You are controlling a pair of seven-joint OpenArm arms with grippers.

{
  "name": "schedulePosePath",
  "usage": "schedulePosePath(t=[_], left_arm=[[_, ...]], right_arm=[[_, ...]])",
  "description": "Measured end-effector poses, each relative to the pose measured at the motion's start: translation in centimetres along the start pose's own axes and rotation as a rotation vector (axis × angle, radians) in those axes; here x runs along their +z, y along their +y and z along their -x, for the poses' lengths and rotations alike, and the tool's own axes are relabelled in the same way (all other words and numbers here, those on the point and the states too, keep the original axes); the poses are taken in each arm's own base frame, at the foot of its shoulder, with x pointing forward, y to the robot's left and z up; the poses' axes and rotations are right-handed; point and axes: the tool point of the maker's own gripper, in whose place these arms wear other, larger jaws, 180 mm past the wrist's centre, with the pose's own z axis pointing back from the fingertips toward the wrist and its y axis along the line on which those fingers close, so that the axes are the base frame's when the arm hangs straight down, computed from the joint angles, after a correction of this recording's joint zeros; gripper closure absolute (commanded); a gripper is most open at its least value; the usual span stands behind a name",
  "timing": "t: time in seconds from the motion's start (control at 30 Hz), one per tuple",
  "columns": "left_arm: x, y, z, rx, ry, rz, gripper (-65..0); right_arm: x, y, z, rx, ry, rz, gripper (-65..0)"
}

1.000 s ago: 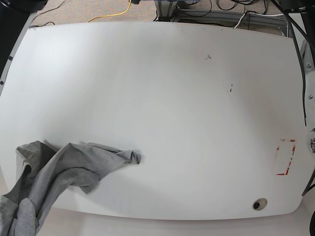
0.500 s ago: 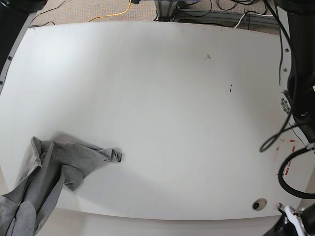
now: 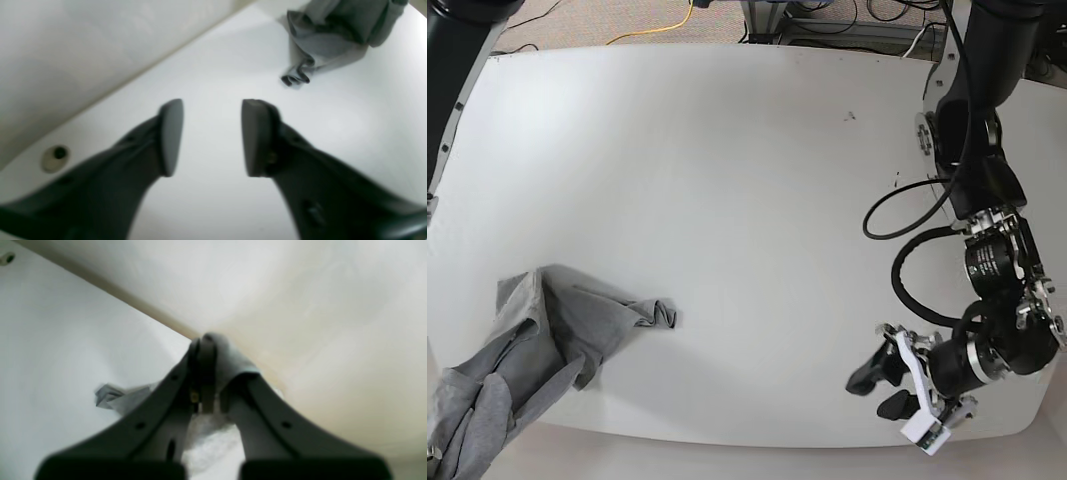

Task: Layout the t-shirt on the table in an organized manner, then fold the t-shirt properly
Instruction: 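Release the shirt with the left gripper and move it over the bunched shirt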

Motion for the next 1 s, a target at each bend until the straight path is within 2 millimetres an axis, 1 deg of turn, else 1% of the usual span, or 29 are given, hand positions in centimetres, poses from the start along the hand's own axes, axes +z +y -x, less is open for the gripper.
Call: schedulePosePath(t=[0.07,0.2,0.33,0.43,0.5,0.53,0.57,0.6,0.67,0.73,0.9,0.93,1.0], left_arm=[[-1.2,-0.8,1.4,-0.004,0.052,-0.007,-40.3],[-3.6,-3.3,2.5,-0.033,0.095,0.008,-40.6],[-6.1,-7.0,3.2,-0.059,0.086,0.07,-40.7],[-8.3,-10.1,4.6,-0.082,0.131,0.129,-40.7],[-9.7,-11.9,5.6,-0.088,0.16,0.161,-40.7],[-10.2,-12.8,5.7,-0.09,0.163,0.179,-40.7],[-10.9,-13.3,6.1,-0.087,0.169,0.188,-40.7],[-11.7,-14.2,6.3,-0.088,0.172,0.209,-40.7],[-12.8,-15.2,6.8,-0.076,0.173,0.234,-40.6],[-14.0,-15.7,7.7,-0.058,0.188,0.251,-40.6],[-16.2,-16.0,10.7,0.002,0.257,0.254,-40.6],[-16.7,-15.9,11.2,0.023,0.263,0.25,-40.6],[-17.5,-16.2,11.5,0.046,0.262,0.261,-40.6]], right_arm=[[0.1,0.1,0.0,-0.015,-0.021,-0.007,0.0],[0.3,-0.5,1.8,-0.054,-0.008,0.003,0.0],[0.3,-1.0,4.7,-0.096,0.038,0.015,0.0],[0.2,-1.2,6.4,-0.114,0.078,0.02,0.0],[0.1,-1.0,6.8,-0.118,0.081,0.016,0.0],[0.0,-0.8,7.0,-0.118,0.086,0.014,0.0],[0.1,-0.7,6.8,-0.111,0.075,0.013,0.0],[0.1,-0.4,6.8,-0.104,0.067,0.01,0.0],[0.2,0.2,6.7,-0.087,0.049,0.01,0.0],[0.3,0.6,7.0,-0.071,0.048,0.013,0.0],[0.3,1.1,8.3,-0.068,0.064,0.016,0.0],[0.3,1.1,8.7,-0.075,0.068,0.016,0.0],[0.3,1.2,9.2,-0.086,0.074,0.015,0.0]])
